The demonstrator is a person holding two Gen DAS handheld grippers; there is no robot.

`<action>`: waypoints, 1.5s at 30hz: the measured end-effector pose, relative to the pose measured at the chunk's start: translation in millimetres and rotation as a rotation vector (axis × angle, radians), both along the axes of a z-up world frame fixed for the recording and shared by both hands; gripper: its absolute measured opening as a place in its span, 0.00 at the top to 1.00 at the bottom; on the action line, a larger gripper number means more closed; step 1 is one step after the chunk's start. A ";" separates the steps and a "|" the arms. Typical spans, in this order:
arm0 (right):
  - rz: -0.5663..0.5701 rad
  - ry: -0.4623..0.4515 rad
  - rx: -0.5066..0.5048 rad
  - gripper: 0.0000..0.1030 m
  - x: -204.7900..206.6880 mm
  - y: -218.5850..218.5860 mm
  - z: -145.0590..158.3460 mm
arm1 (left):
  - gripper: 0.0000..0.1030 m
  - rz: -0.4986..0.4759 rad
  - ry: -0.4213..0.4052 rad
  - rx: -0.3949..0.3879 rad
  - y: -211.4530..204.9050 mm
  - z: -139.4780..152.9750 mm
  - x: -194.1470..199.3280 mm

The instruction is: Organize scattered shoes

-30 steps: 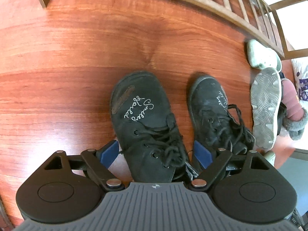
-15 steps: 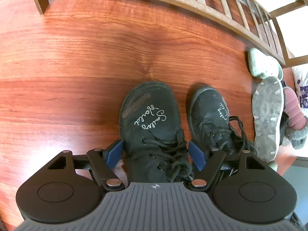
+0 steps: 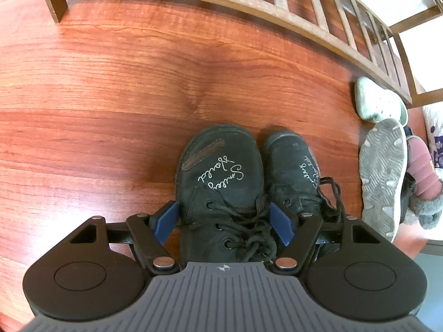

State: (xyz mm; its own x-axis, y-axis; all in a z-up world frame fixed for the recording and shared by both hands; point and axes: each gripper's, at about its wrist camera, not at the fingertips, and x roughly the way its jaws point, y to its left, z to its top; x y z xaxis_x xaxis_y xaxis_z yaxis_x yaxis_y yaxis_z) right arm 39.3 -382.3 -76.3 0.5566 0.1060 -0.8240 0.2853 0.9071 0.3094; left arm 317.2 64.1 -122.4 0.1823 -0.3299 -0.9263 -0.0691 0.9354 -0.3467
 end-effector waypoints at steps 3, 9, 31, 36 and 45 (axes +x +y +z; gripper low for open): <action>-0.001 -0.002 -0.003 0.15 0.3 0.8 0.7 | 0.27 0.013 -0.021 0.005 -1.1 3.9 -1.4; -0.003 -0.005 -0.008 0.15 0.8 2.3 2.2 | 0.23 0.012 -0.061 0.003 -0.9 19.4 -4.3; 0.083 -0.046 -0.148 0.15 27.9 -15.8 47.5 | 0.12 -0.210 -0.256 0.077 -61.6 71.9 -65.1; 0.170 -0.052 -0.157 0.15 52.6 -36.4 45.3 | 0.12 -0.189 -0.274 0.085 -81.0 79.0 -86.7; 0.328 -0.064 -0.172 0.15 97.2 -73.7 41.3 | 0.11 -0.124 -0.259 0.082 -120.0 79.3 -131.4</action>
State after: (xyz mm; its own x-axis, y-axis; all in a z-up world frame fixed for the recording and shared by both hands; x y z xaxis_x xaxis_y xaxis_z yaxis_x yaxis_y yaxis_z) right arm 136.5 -456.0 -35.0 0.5671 0.1508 -0.8097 -0.0446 0.9873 0.1527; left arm 185.9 -55.9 -43.1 0.3790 -0.2902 -0.8787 0.1279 0.9569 -0.2608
